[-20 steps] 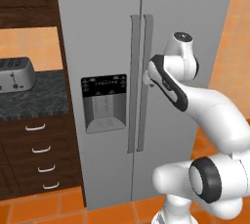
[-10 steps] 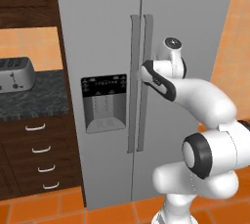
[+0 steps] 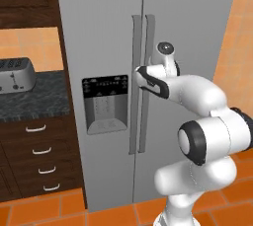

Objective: Take the strawberry from the fridge and place it on top of the pancake, located on the dining counter.

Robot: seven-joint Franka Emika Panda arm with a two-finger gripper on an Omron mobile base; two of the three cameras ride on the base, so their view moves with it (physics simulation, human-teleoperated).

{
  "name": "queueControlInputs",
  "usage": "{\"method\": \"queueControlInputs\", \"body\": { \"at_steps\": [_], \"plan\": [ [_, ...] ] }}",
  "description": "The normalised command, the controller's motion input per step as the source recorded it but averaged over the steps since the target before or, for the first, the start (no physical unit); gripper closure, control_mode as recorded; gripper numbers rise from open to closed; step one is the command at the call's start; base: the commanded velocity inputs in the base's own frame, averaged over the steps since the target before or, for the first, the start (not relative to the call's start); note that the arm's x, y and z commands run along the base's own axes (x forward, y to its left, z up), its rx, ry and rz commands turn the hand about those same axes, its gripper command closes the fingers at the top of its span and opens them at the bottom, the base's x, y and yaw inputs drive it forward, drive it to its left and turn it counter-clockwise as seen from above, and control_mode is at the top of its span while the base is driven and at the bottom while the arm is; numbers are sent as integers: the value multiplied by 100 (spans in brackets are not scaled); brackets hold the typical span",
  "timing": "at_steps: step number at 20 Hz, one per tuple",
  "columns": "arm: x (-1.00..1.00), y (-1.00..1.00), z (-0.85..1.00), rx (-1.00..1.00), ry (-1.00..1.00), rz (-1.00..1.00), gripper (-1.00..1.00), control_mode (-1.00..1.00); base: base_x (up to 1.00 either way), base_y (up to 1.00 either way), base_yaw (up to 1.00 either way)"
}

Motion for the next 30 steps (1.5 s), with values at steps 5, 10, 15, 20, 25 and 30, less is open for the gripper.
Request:
{"method": "queueControlInputs", "body": {
  "at_steps": [5, 10, 15, 20, 25, 30],
  "plan": [
    [21, -21, -26, 0, -28, 0, -100, -100, 0, 0, 0],
    [15, -8, -12, 0, -27, 0, -100, -100, 0, 0, 0],
    [25, -3, 0, 0, -3, 0, 100, -100, 0, 0, 0],
    [-39, -19, 0, 2, 7, 0, 100, -100, 0, 0, 0],
    [-96, -48, 0, 10, 0, 0, 100, -100, 0, 0, 0],
    [-100, -83, 0, 12, 1, -5, 100, -100, 0, 0, 0]
  ]
}}
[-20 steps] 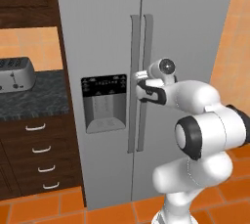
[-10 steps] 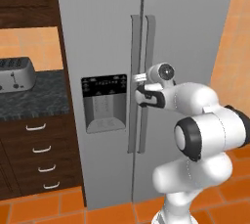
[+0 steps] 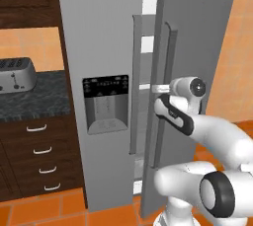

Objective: Take the strawberry from the fridge and place it on top of the pancake, located on the dining counter.

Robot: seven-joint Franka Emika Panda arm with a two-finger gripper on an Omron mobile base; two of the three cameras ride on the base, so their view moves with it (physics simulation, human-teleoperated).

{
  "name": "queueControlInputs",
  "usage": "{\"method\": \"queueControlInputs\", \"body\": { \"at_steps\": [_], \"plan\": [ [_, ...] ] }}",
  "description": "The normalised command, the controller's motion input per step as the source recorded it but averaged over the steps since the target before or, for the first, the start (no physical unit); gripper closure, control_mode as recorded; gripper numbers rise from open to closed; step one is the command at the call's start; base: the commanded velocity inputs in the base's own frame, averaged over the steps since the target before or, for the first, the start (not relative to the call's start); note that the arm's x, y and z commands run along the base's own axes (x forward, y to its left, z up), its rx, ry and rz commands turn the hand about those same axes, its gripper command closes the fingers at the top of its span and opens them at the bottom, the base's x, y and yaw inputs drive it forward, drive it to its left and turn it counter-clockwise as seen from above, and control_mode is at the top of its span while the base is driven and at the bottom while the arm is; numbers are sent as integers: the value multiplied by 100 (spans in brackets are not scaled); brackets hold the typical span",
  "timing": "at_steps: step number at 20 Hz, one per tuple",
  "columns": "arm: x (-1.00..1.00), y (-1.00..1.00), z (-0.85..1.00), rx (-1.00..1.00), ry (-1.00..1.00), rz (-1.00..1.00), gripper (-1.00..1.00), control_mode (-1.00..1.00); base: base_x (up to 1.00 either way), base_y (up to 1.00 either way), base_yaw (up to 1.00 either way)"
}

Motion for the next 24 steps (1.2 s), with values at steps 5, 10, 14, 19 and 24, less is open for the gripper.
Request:
{"method": "queueControlInputs", "body": {
  "at_steps": [5, 10, 14, 19, 24],
  "plan": [
    [-89, -88, 7, 12, 10, -6, 100, -100, 0, 0, 0],
    [-83, -74, 30, 9, 16, -8, -100, -100, 0, 0, 0],
    [-85, -39, 58, 1, 5, -5, -100, -100, 0, 0, 0],
    [-48, 12, 83, -6, 13, 1, -100, -100, 0, 0, 0],
    [13, 94, 5, -50, 69, 2, -100, -100, 0, 0, 0]
  ]
}}
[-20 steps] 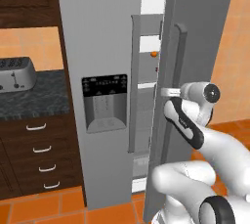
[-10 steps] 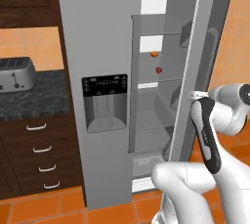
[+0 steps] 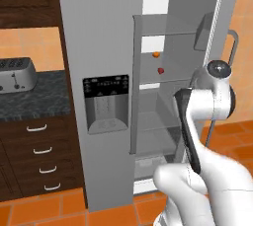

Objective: Take the strawberry from the fridge and place it on top of the pancake, located on the dining counter.

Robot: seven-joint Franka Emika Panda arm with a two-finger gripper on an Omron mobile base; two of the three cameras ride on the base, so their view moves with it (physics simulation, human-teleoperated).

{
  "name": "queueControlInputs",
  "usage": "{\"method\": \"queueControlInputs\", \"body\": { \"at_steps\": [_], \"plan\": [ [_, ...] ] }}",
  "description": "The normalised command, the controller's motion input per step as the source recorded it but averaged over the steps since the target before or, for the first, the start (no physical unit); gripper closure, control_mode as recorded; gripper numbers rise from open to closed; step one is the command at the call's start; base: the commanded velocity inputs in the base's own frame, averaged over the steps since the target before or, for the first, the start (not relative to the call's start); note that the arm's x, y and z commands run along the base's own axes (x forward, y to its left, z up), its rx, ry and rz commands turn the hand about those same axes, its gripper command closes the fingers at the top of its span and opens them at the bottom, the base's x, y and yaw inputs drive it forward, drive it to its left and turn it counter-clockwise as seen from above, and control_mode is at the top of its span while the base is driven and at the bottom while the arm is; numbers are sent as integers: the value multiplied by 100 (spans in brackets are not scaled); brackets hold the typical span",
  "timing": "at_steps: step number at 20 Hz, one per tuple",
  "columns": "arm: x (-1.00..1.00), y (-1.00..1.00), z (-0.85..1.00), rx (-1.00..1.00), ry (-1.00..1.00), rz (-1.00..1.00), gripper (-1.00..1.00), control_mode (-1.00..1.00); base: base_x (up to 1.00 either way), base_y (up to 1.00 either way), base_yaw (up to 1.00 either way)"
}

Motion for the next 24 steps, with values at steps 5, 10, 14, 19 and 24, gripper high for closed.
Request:
{"method": "queueControlInputs", "body": {
  "at_steps": [5, 10, 14, 19, 24],
  "plan": [
    [59, 60, 0, -53, 92, 13, -100, -100, 0, 0, 0],
    [71, -8, 11, -44, 64, 18, -100, -100, 0, 0, 0],
    [21, -27, 16, -39, 52, 15, -100, -100, 0, 0, 0],
    [-6, -63, 16, -21, 47, 16, -100, -100, 0, 0, 0],
    [-46, -71, 13, -13, 40, 12, -100, -100, 0, 0, 0]
  ]
}}
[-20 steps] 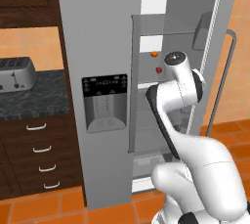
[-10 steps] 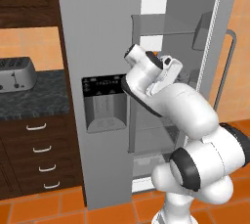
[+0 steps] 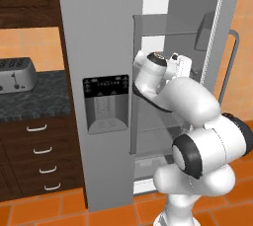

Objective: Take the strawberry from the fridge and place it on top of the pancake, located on the dining counter.

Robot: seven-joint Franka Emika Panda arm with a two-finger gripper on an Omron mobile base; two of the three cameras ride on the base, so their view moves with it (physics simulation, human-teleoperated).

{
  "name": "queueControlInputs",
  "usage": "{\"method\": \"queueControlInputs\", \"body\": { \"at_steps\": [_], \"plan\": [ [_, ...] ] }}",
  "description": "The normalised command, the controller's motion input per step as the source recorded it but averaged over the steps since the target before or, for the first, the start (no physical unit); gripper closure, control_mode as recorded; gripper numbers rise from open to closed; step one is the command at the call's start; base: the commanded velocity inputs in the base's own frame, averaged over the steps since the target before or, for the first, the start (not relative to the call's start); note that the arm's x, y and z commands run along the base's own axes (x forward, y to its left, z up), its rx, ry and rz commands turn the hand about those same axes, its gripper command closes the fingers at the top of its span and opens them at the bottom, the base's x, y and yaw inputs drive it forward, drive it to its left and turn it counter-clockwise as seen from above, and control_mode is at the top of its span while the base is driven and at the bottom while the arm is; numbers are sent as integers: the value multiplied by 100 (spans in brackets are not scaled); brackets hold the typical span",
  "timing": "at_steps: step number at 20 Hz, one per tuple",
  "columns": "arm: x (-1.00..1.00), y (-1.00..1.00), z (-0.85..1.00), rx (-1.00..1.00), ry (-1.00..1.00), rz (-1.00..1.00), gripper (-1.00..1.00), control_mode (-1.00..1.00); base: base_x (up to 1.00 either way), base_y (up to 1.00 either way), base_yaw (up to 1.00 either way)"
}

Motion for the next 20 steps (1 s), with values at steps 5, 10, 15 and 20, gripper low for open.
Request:
{"method": "queueControlInputs", "body": {
  "at_steps": [5, 10, 15, 20],
  "plan": [
    [-85, -83, 0, -4, 28, 11, -100, -100, 0, 0, 0],
    [-81, -92, 0, 0, 27, 8, -100, -100, 0, 0, 0],
    [-46, -99, 0, 7, 11, 8, -100, -100, 0, 0, 0],
    [0, -90, 0, 15, 3, 8, -100, -100, 0, 0, 0]
  ]
}}
